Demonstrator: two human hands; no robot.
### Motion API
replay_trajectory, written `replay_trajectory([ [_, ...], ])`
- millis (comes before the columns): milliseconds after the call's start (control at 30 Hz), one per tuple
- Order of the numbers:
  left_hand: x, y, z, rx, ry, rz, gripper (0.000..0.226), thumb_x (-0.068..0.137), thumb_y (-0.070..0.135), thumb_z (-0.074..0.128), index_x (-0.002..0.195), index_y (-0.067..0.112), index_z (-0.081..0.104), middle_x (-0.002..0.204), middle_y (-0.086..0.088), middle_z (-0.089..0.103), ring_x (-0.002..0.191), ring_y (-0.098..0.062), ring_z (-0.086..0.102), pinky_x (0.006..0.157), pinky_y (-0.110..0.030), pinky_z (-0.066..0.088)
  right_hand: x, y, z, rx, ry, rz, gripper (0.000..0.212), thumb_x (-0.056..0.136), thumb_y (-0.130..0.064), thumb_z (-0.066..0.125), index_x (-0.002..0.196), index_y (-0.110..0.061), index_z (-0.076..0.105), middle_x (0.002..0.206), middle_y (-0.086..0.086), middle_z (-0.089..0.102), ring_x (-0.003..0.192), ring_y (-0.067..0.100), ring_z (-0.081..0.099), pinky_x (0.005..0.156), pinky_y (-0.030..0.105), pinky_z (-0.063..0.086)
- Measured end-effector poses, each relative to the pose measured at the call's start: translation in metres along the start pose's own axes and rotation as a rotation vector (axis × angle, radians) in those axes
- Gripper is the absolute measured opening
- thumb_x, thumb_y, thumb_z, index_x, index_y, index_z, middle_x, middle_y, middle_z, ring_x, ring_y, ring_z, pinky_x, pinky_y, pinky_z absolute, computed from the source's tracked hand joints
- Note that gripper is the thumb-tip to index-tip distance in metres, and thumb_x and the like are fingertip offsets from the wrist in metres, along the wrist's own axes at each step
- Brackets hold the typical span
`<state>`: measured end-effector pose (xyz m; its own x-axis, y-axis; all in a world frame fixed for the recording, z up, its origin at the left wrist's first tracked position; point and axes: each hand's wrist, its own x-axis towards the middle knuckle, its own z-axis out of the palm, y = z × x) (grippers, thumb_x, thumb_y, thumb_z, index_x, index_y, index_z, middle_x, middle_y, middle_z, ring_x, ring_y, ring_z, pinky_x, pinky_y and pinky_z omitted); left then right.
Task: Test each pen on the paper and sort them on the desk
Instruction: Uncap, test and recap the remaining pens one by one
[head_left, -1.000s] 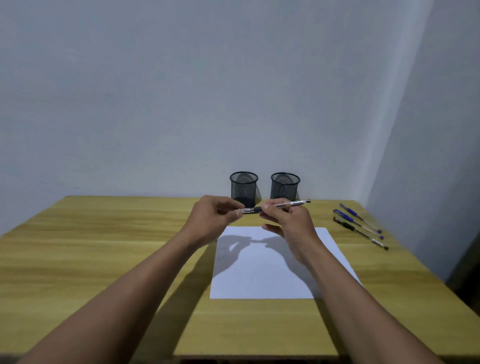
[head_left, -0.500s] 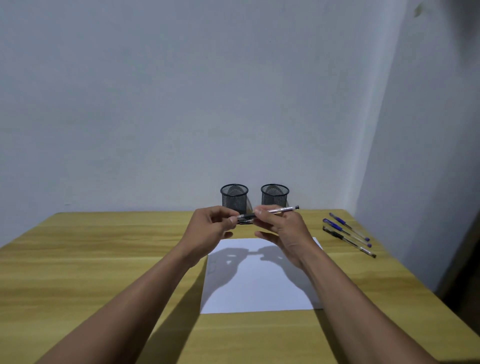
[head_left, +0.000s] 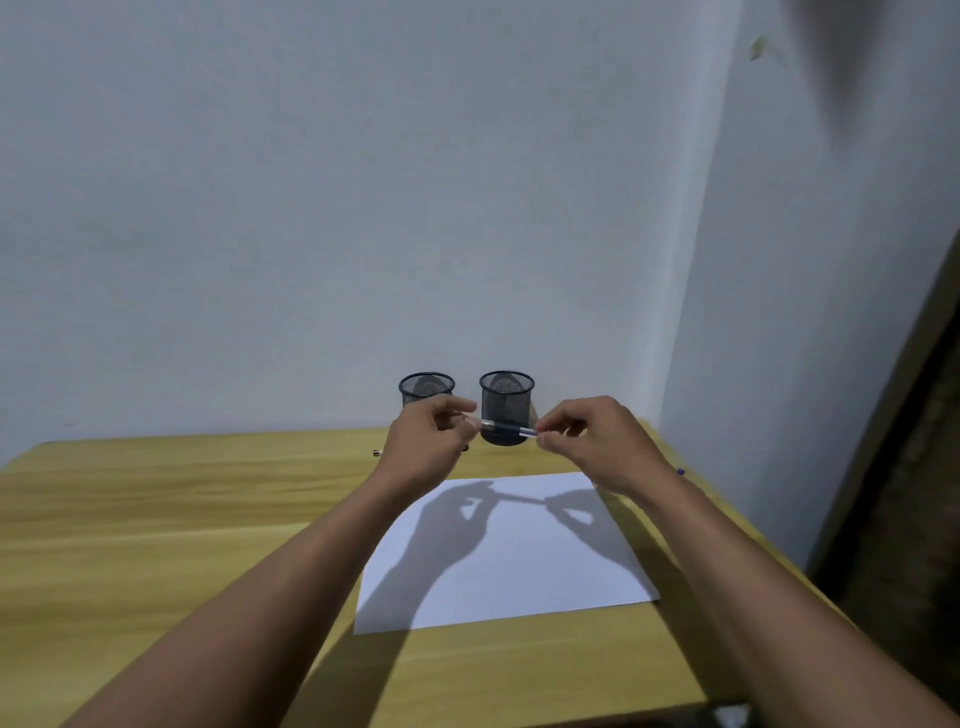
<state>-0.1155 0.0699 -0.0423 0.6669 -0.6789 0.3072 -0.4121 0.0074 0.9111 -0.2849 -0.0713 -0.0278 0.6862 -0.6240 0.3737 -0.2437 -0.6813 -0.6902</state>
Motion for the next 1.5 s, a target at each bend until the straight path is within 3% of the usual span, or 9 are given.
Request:
replay_trajectory([
  [133,0.003,0.004,0.033,0.274,-0.004,0.080,0.040,0.087,0.035,0.069,0.124,0.018,0.065,0.108,0.002,0.072,0.094,-0.012,0.066,0.089,-0.027,0.048,-0.010,0.030,-0.021,-0.092,0.084,0.091,0.005,0.088,-0.021,0.075,0.090,-0.021,0.079,0.084,-0.006,0.074,0.076,0.010,0.062,0.067,0.024,0.046],
  [300,0.004,-0.003,0.086,0.602,-0.288,0.168,0.054,0.088,0.048,0.065,0.132,0.019,0.060,0.130,-0.001,0.064,0.118,-0.018,0.059,0.095,-0.030,0.045,-0.026,0.079,-0.038,-0.175,0.155,0.259,0.008,0.088,-0.020,0.071,0.084,-0.024,0.077,0.087,-0.004,0.073,0.084,0.014,0.063,0.072,0.030,0.048],
  [633,0.039,-0.021,0.164,0.868,-0.508,0.102,0.084,0.072,0.073,0.063,0.141,0.026,0.051,0.144,-0.005,0.052,0.131,-0.026,0.049,0.105,-0.043,0.044,-0.029,0.135,-0.037,-0.338,0.188,0.365,0.017,0.093,-0.023,0.063,0.096,-0.022,0.080,0.100,0.000,0.077,0.094,0.021,0.068,0.082,0.036,0.058],
  [1033,0.046,-0.040,0.173,0.957,-0.482,0.120,0.082,0.063,0.082,0.054,0.130,0.036,0.058,0.134,-0.003,0.054,0.125,-0.027,0.050,0.100,-0.045,0.045,-0.028,0.152,-0.030,-0.413,0.118,0.298,0.026,0.093,-0.035,0.067,0.113,-0.021,0.077,0.111,0.000,0.075,0.104,0.021,0.065,0.083,0.035,0.055],
  [1200,0.051,-0.040,0.164,0.838,-0.482,0.097,0.083,0.061,0.083,0.052,0.125,0.031,0.062,0.131,-0.003,0.060,0.122,-0.023,0.055,0.099,-0.043,0.047,-0.021,0.140,-0.033,-0.433,0.113,0.257,0.030,0.093,-0.034,0.067,0.119,-0.022,0.075,0.118,0.000,0.074,0.109,0.022,0.065,0.087,0.035,0.054],
  [1333,0.055,-0.047,0.135,0.732,-0.362,0.121,0.058,0.079,0.066,0.058,0.120,0.027,0.066,0.125,0.002,0.067,0.114,-0.016,0.062,0.095,-0.037,0.050,-0.004,0.118,-0.028,-0.417,0.108,0.215,0.021,0.095,-0.030,0.062,0.108,-0.021,0.076,0.107,-0.003,0.075,0.103,0.022,0.065,0.081,0.034,0.054],
  [1433,0.054,-0.051,0.096,0.734,-0.249,0.163,0.038,0.087,0.052,0.059,0.113,0.026,0.071,0.118,0.004,0.069,0.109,-0.019,0.063,0.090,-0.035,0.050,0.015,0.100,-0.008,-0.365,0.073,0.161,0.021,0.094,-0.026,0.058,0.101,-0.019,0.077,0.093,-0.004,0.075,0.105,0.021,0.066,0.077,0.029,0.049],
  [1500,0.053,-0.055,0.067,0.734,-0.168,0.176,0.029,0.089,0.045,0.059,0.103,0.025,0.074,0.109,0.005,0.072,0.101,-0.019,0.065,0.084,-0.035,0.052,0.029,0.087,0.012,-0.331,0.026,0.119,0.022,0.092,-0.025,0.059,0.103,-0.019,0.077,0.094,-0.003,0.076,0.103,0.021,0.067,0.079,0.029,0.050],
])
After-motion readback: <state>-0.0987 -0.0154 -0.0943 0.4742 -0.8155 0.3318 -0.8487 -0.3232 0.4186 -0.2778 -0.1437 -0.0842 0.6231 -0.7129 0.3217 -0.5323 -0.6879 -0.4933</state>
